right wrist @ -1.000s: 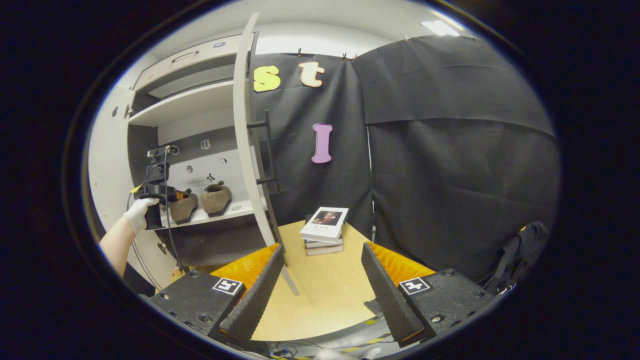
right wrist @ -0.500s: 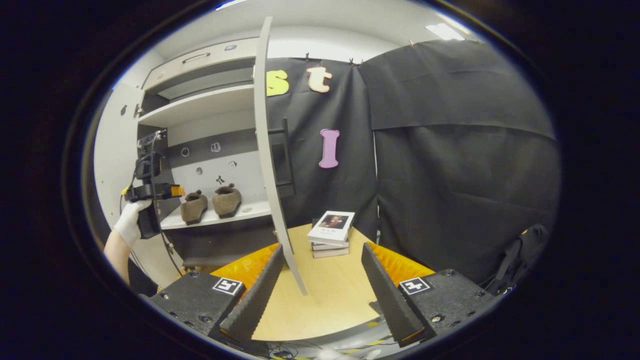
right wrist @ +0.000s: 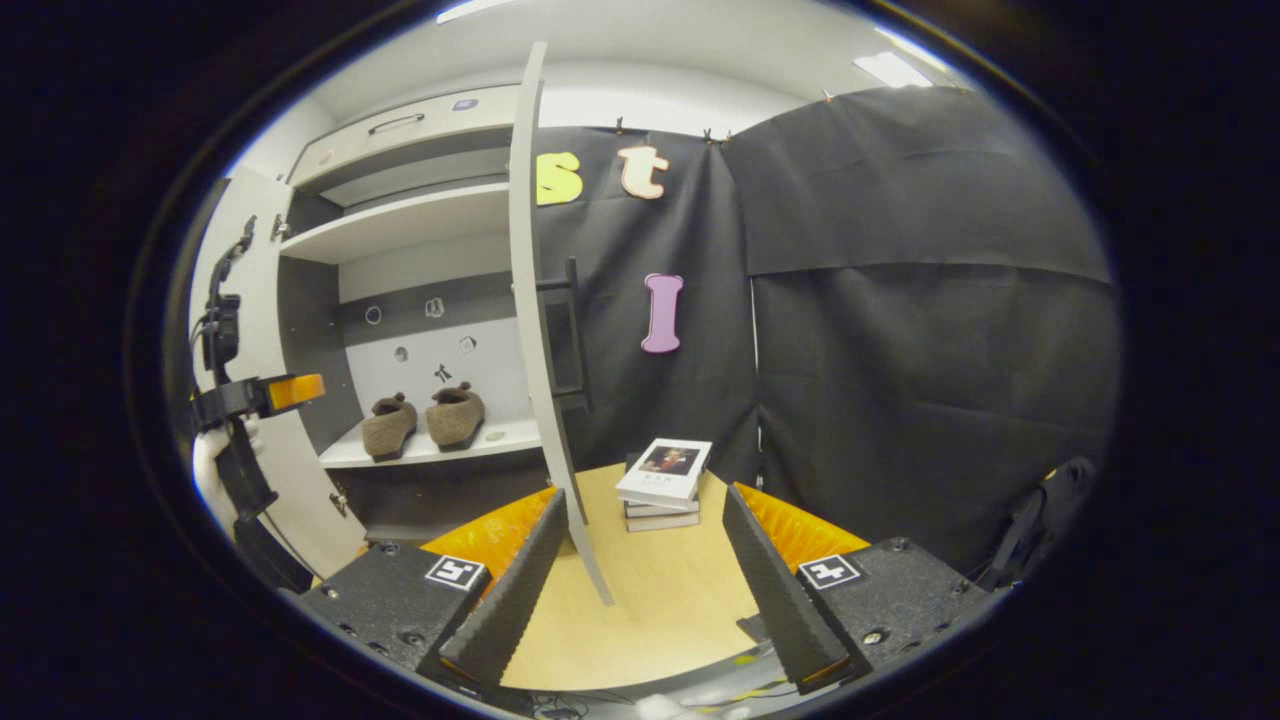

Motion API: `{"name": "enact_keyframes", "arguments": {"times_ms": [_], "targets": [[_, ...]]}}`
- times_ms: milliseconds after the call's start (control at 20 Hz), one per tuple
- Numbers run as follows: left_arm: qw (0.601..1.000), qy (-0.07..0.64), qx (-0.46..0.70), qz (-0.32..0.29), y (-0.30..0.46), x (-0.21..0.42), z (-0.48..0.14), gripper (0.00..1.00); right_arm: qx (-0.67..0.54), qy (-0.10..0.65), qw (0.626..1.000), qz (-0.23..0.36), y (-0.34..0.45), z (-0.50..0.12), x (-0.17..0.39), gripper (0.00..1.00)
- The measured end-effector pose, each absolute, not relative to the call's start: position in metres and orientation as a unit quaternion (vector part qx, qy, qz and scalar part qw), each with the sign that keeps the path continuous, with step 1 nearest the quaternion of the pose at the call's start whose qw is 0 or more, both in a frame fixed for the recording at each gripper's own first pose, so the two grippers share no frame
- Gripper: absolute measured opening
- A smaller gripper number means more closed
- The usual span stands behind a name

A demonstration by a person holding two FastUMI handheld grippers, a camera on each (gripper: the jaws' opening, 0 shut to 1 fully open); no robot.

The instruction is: Grab one shoe with the right hand and put it into the shoe cabinet, grab the other shoe with the left hand and put it into the shoe cabinet; then close the right door with the right hand and the left door with the left hand.

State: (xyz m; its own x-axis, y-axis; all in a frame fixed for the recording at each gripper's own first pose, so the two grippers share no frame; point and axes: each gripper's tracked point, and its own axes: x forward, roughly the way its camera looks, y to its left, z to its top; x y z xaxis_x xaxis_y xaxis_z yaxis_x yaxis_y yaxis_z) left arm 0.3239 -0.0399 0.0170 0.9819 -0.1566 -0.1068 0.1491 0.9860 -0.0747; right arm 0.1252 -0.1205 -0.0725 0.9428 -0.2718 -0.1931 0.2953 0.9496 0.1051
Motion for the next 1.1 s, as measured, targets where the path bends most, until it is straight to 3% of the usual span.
{"name": "enact_keyframes", "arguments": {"times_ms": [300, 700, 1100], "targets": [[0.995, 0.053, -0.025, -0.085, -0.043, 0.252, 0.015, 0.95, 0.05, 0.082, 0.987, -0.13, -0.129, -0.066, 0.148, 0.99], [0.999, 0.039, -0.022, -0.028, -0.017, 0.172, 0.001, 0.95, 0.039, 0.081, 0.991, -0.1, -0.14, -0.063, 0.185, 0.99], [0.999, 0.034, -0.021, -0.006, -0.025, 0.146, 0.001, 0.95, 0.022, 0.053, 0.993, -0.102, -0.182, -0.026, 0.238, 0.99]]}}
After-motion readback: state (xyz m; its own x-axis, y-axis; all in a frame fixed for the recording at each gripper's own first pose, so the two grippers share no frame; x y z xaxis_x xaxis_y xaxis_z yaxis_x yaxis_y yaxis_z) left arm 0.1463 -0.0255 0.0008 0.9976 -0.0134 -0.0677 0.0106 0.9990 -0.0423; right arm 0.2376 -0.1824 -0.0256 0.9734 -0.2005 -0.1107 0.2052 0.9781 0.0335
